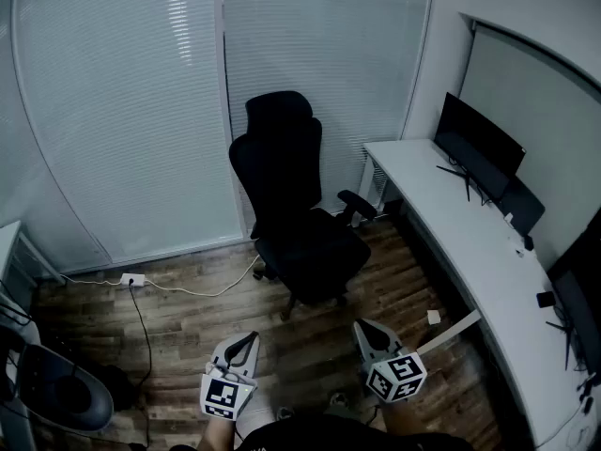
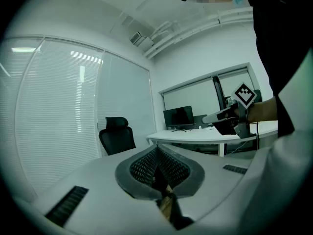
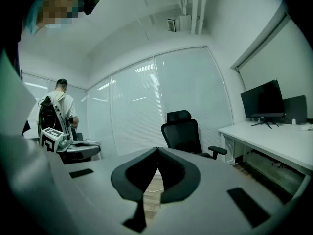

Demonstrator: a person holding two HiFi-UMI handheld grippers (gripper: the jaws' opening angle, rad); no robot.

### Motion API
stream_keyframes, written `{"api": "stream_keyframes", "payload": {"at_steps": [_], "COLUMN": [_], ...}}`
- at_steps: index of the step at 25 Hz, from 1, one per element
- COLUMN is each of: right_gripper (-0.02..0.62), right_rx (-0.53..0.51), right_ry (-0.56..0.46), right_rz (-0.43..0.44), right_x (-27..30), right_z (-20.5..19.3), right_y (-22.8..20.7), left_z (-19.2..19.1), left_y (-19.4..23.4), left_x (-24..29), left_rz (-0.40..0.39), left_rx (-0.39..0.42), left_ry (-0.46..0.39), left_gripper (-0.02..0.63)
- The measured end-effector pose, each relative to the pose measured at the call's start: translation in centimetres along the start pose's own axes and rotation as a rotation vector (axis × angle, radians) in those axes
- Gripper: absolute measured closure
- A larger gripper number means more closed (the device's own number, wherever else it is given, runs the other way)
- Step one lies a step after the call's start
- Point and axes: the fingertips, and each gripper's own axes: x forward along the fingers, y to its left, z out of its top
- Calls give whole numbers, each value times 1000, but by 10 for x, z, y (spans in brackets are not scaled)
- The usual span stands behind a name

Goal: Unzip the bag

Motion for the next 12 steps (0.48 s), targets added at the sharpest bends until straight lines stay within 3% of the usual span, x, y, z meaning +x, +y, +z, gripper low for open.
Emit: {"api": "stream_keyframes", "payload": {"at_steps": [6,9,12], "right_gripper": [546,546,535], "right_rx": [91,136,175], "right_ry": [-96,-75,-61], "right_rz": [91,98,94], "right_x": [11,21,29], "right_z": [0,-10,-15], "right_y": [20,23,13], "left_z": [5,-5,-18], "left_y": [8,15,18], "left_x": [1,7,19], "left_rz": [-42,-58,-73], "left_rx": [-35,-18,-7], "left_ry": [-88,-61,-19], "left_gripper": [580,573,514]}}
